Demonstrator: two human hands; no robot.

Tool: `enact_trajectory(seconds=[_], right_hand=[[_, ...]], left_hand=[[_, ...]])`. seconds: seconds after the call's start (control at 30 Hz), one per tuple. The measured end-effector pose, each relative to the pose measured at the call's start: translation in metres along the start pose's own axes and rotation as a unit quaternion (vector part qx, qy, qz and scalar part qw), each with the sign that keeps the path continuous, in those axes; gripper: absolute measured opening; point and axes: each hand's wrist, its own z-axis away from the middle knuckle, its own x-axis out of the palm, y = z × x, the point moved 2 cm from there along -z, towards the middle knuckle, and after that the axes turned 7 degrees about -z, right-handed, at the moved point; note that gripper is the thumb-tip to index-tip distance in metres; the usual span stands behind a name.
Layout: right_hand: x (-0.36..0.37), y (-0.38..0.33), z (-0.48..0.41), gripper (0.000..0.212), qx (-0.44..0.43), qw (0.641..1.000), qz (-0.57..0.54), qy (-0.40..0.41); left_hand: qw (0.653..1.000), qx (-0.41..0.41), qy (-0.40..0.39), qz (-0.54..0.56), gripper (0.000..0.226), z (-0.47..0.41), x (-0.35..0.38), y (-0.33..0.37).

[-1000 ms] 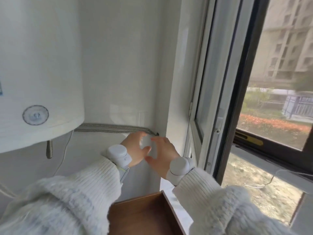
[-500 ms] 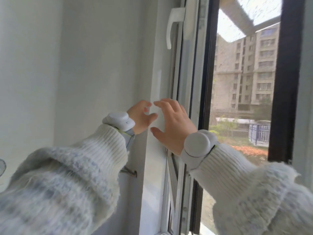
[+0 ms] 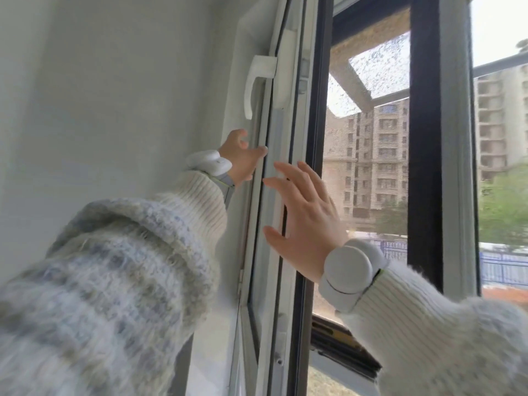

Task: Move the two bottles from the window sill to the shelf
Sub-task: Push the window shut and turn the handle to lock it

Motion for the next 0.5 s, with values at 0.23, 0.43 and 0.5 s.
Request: enact_trajectory(seconds=[0.23, 0.43, 0.5], right_hand=[[0.005, 0.008, 0.001, 0.061, -0.023, 1.0, -0.005, 0.014], [0.007, 0.013, 0.003, 0.061, -0.025, 1.0, -0.005, 0.005], [0.006, 0.014, 0.004, 0.059, -0.027, 1.0, -0.002, 0.004]], left_hand=[[0.992, 0.078, 0.085, -0.046, 0.048, -0.035, 0.005, 0.015], [0.99, 0.082, 0.113, -0.016, 0.038, -0.05, 0.01, 0.02], [0.991, 0.083, 0.092, -0.042, 0.055, -0.055, 0.011, 0.018]])
